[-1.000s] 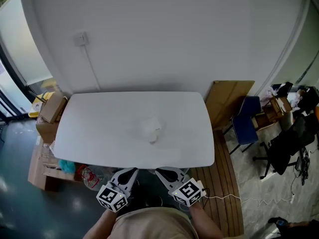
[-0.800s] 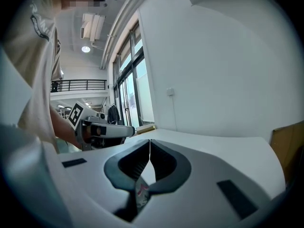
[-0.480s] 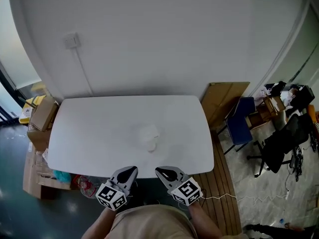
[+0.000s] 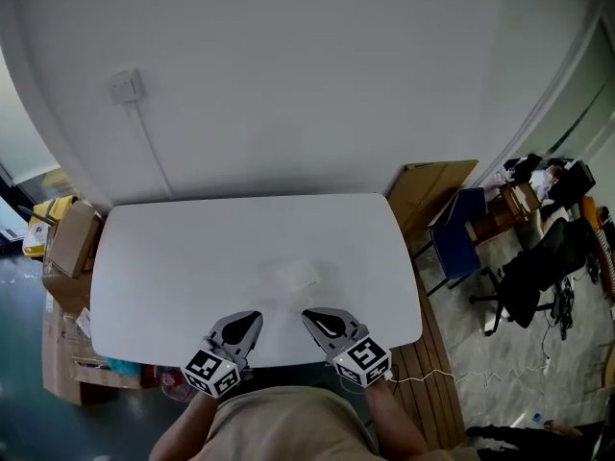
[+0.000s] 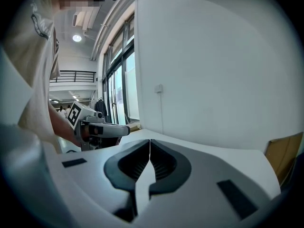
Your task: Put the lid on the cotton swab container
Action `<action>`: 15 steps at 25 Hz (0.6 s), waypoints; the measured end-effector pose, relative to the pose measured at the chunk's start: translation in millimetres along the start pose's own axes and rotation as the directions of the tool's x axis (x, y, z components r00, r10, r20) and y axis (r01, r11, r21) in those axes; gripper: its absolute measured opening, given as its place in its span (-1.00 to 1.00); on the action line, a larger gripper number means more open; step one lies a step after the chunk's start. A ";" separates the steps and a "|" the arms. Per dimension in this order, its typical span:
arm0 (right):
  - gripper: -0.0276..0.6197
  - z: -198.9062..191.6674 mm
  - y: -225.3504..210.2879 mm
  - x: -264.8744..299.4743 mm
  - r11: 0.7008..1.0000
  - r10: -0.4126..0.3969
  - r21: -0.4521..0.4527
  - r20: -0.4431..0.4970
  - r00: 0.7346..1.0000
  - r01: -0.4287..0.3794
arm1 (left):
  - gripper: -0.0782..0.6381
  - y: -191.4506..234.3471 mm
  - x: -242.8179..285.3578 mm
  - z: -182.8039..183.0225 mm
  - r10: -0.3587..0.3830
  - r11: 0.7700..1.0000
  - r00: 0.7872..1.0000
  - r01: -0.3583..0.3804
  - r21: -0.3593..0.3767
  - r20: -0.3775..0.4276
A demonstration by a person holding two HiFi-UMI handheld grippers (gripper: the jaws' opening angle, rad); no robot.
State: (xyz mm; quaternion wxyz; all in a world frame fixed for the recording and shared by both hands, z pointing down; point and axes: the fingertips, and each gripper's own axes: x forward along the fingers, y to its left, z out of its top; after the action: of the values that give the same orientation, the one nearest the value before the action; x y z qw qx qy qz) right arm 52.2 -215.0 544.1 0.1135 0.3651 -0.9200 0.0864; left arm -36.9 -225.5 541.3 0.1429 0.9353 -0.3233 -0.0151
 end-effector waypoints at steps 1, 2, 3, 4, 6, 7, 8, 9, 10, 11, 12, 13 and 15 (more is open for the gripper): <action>-0.86 1.0 -3.7 4.9 1.000 -0.012 0.004 -0.001 1.000 0.012 | -0.74 6.6 0.9 0.6 -0.006 1.000 1.000 0.006 0.001 -0.004; -0.86 1.2 -7.6 8.9 1.000 -0.025 0.009 -0.002 1.000 0.025 | -0.74 12.2 1.9 1.0 -0.013 1.000 1.000 0.013 0.003 -0.007; -0.86 0.9 -11.8 12.3 0.999 -0.040 0.015 -0.002 0.999 0.040 | -0.74 17.1 3.2 1.5 -0.020 1.000 1.000 0.020 0.004 -0.009; -0.86 0.3 -16.2 15.4 0.998 -0.056 0.022 -0.003 0.998 0.056 | -0.74 21.7 4.8 2.1 -0.029 1.000 1.000 0.029 0.006 -0.010; -0.86 -1.3 -23.7 20.9 0.996 -0.088 0.035 -0.005 0.996 0.088 | -0.74 30.6 9.0 2.2 -0.047 0.999 0.999 0.048 0.007 -0.017; -0.86 -2.6 -25.9 22.9 0.994 -0.099 0.042 -0.010 0.995 0.099 | -0.74 34.1 11.0 1.7 -0.055 0.998 0.998 0.056 0.004 -0.021; -0.86 -4.1 -27.1 24.0 0.993 -0.105 0.048 -0.016 0.994 0.106 | -0.74 36.0 12.7 1.3 -0.062 0.998 0.998 0.062 -0.001 -0.024; -0.86 -5.7 -28.1 24.2 0.993 -0.108 0.053 -0.024 0.994 0.109 | -0.74 36.5 14.5 1.5 -0.068 0.998 0.997 0.068 -0.006 -0.025; -0.86 -6.8 -29.7 24.1 0.992 -0.109 0.055 -0.031 0.994 0.111 | -0.74 35.9 16.8 2.6 -0.073 0.997 0.997 0.073 -0.010 -0.023; -0.86 -7.4 -32.2 24.2 0.992 -0.109 0.055 -0.037 0.993 0.111 | -0.74 35.1 19.8 4.4 -0.078 0.997 0.997 0.077 -0.010 -0.019; -0.86 -7.3 -35.4 24.8 0.992 -0.108 0.055 -0.040 0.993 0.110 | -0.74 34.4 23.6 6.3 -0.082 0.997 0.997 0.082 -0.008 -0.016; -0.86 -6.9 -38.3 25.8 0.993 -0.105 0.055 -0.042 0.994 0.108 | -0.74 33.7 27.6 7.6 -0.085 0.996 0.996 0.085 -0.005 -0.016; -0.86 -6.9 -41.4 27.5 0.994 -0.092 0.055 -0.047 0.995 0.095 | -0.74 31.0 34.2 7.8 -0.088 0.996 0.996 0.088 -0.002 -0.021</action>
State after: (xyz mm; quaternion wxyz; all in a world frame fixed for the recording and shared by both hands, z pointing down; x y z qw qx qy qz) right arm 62.4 -261.0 561.4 0.1274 0.4089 -0.8962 0.1154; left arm -29.5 -271.6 544.5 0.1460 0.9486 -0.2804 -0.0120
